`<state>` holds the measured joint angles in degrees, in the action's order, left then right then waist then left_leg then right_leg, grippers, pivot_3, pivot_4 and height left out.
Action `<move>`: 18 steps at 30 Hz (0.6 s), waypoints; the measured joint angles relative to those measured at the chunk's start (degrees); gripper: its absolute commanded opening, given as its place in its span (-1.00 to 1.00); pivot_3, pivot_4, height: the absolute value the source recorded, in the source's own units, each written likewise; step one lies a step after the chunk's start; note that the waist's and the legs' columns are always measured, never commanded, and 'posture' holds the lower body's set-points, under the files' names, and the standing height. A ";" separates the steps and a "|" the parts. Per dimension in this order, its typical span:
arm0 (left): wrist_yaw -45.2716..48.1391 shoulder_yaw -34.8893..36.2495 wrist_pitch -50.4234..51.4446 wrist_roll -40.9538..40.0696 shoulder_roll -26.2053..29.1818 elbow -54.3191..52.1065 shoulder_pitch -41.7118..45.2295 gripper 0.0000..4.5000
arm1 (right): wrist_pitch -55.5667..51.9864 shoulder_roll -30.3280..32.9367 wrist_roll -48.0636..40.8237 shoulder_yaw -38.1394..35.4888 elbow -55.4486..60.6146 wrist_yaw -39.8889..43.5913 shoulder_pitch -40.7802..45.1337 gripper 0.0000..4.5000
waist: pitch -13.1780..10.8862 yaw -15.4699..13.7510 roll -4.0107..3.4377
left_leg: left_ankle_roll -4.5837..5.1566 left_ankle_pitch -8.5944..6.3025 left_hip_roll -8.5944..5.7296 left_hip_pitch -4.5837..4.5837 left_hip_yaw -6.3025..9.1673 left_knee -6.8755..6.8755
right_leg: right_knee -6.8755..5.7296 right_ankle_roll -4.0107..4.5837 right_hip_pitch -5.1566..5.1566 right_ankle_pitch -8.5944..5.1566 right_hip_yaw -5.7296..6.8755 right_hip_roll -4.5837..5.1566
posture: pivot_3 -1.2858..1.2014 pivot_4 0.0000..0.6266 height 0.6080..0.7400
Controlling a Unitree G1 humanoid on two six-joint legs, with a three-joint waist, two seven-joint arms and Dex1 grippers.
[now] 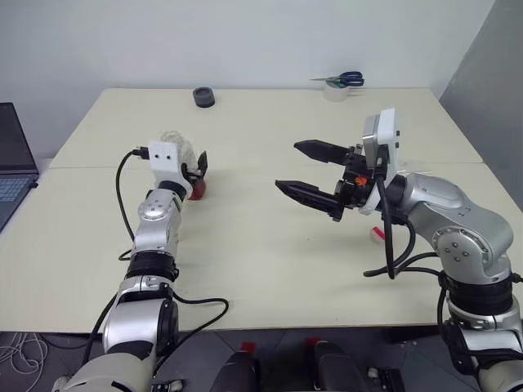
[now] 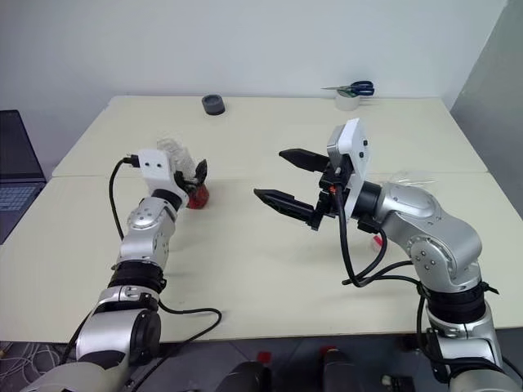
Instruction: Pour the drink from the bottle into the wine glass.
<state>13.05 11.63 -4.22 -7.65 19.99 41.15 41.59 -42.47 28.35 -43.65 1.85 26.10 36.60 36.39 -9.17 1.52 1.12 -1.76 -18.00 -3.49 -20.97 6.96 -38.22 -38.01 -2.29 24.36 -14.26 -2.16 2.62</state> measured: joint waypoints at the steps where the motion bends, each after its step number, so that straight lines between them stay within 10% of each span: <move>1: -0.04 0.00 0.28 0.00 0.00 -0.19 -0.34 0.99 | 0.02 0.00 0.29 0.00 -0.01 -0.05 0.00 1.00 | 0.00 0.00 0.00 | 0.00 0.00 0.00 0.00 0.00 0.00 | 0.00 0.00 0.00 0.00 0.00 0.00 | 0.03 -0.52 1.00; 18: -1.10 -0.72 20.37 -1.13 -2.09 -32.88 -20.65 0.99 | -0.61 -0.57 1.85 -0.89 5.16 -4.57 -9.25 1.00 | 0.01 -0.02 0.01 | 0.00 0.00 0.05 0.01 0.05 0.03 | 0.02 0.00 -0.03 0.00 -0.10 -0.01 | 0.03 -0.52 1.00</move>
<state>11.95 10.90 16.15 -8.79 17.90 8.27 20.95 -43.08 27.77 -41.80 0.95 31.26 32.03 27.14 -9.15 1.50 1.13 -1.76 -18.00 -3.44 -20.96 7.01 -38.19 -38.00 -2.29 24.32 -14.26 -2.26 2.62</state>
